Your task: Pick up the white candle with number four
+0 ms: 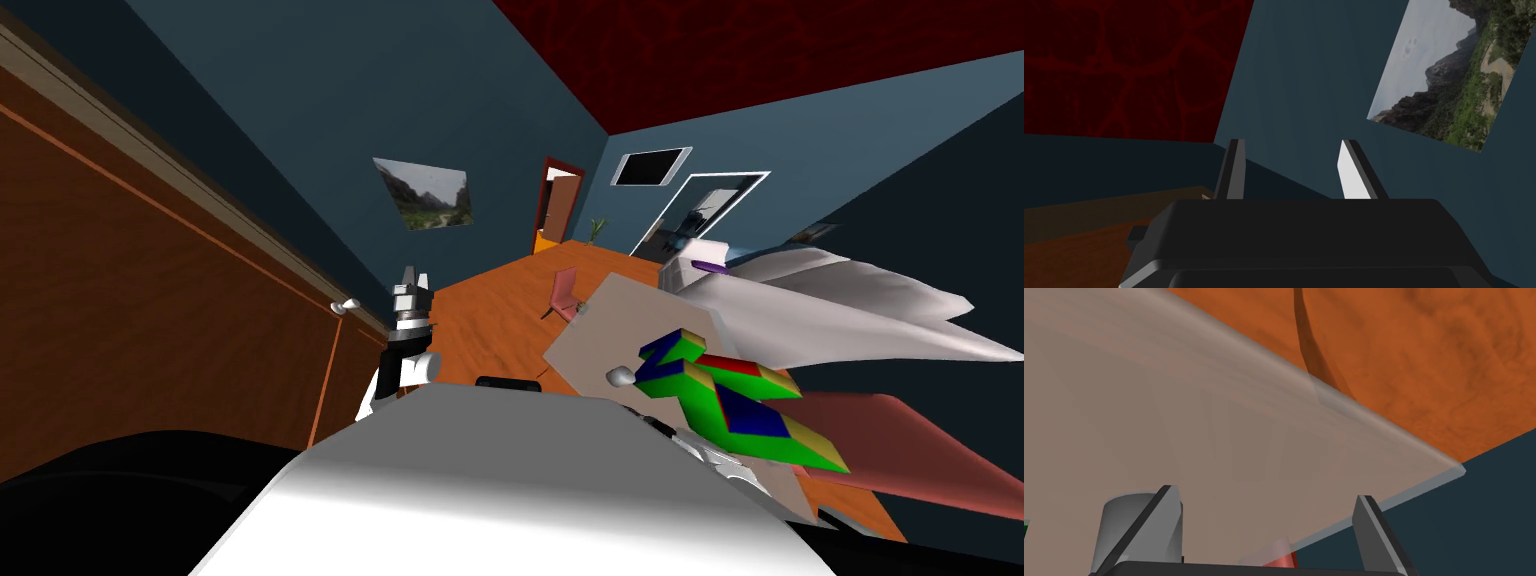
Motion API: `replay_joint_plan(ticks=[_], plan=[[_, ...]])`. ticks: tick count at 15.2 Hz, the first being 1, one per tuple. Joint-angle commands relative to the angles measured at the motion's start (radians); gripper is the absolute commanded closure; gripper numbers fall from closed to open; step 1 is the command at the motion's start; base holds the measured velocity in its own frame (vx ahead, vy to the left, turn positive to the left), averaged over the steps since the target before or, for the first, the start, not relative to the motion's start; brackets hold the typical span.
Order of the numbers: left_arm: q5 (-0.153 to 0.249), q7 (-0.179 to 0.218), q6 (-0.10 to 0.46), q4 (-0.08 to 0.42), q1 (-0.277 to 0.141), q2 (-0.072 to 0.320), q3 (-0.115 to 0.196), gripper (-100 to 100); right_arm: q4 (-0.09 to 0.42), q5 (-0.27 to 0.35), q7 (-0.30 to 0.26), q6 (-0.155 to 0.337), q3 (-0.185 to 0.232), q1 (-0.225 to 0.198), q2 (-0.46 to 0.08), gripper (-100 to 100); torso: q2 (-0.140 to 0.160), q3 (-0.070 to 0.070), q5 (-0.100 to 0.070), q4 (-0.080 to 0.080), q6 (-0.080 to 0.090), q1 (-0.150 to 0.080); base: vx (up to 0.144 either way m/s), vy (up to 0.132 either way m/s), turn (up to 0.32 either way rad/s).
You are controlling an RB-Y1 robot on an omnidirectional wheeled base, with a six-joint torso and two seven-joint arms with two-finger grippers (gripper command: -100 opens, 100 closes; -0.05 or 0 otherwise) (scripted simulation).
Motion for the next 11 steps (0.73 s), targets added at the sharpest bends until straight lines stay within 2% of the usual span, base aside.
replay_joint_plan(ticks=[1, 3, 5, 8, 11], plan=[[0.000, 0.000, 0.000, 0.000, 0.000, 0.000, 0.000, 0, 0.050, 0.007, -0.001, 0.002, 0.003, -0.026, -0.015, -100, 0.000, 0.000, 0.000, 0.000, 0.000, 0.000, 0.000, -0.005, 0.160], [0.000, 0.000, 0.000, 0.000, 0.000, 0.000, 0.000, 0, 0.082, 0.012, 0.001, 0.012, 0.002, -0.042, -0.035, -100, 0.000, 0.000, 0.000, 0.000, 0.001, 0.000, 0.001, -0.002, 0.080], [0.000, 0.000, 0.000, 0.000, 0.000, 0.000, 0.000, 0, 0.091, 0.012, 0.001, 0.012, 0.002, -0.042, -0.035, -100, 0.000, 0.000, 0.000, 0.000, 0.000, 0.000, 0.003, -0.001, 0.096], [0.000, 0.000, 0.000, 0.000, 0.000, 0.000, 0.000, 0, 0.147, 0.021, 0.004, 0.030, -0.001, -0.070, -0.069, -100, 0.000, 0.000, 0.000, 0.000, 0.000, 0.001, 0.005, 0.001, 0.132], [0.000, 0.000, 0.000, 0.000, 0.000, 0.000, 0.000, 0, 0.147, 0.021, 0.004, 0.030, -0.001, -0.070, -0.069, -100, 0.000, 0.000, 0.000, 0.000, 0.001, 0.001, 0.006, -0.002, 0.054]])
